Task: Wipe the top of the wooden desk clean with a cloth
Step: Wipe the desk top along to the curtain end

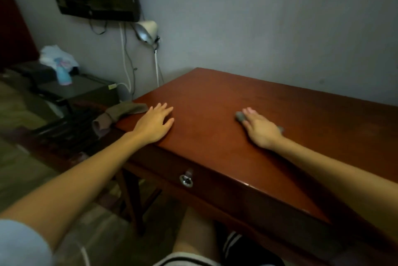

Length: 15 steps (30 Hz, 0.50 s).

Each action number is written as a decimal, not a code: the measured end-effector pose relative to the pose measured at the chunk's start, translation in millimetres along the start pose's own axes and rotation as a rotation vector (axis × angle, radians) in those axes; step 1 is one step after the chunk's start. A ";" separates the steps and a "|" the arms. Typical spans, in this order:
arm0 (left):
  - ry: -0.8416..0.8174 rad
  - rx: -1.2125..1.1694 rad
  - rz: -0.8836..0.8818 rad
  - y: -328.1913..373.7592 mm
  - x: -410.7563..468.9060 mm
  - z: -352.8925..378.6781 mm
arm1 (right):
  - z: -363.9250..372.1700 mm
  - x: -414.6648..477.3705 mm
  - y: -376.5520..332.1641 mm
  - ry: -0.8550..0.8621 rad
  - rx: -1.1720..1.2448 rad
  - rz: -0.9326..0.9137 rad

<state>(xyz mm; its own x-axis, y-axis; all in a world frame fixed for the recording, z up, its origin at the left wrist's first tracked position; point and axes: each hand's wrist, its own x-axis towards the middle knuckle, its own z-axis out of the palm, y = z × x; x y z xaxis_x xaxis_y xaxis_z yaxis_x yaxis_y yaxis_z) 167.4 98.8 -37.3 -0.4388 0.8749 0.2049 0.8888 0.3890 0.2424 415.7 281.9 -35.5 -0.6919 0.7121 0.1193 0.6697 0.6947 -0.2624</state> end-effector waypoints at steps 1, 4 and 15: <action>0.007 0.015 -0.022 -7.4 -2.1 -2.4 | 9.8 -4.5 -30.7 -0.026 0.021 -0.098; 0.040 0.054 -0.103 -26.2 -10.9 -10.6 | 38.1 -25.6 -112.9 -0.021 0.031 -0.392; 0.177 0.123 -0.188 -72.8 -49.9 -24.4 | -4.7 -45.1 -108.5 0.144 0.382 -0.730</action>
<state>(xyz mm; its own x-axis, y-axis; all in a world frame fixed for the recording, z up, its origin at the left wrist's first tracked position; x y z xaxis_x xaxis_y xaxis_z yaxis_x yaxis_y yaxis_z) 121.4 19.8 -42.0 -0.6039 0.7243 0.3327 0.7944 0.5810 0.1771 375.5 174.8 -7.9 -0.8578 0.1205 0.4997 -0.0891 0.9226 -0.3754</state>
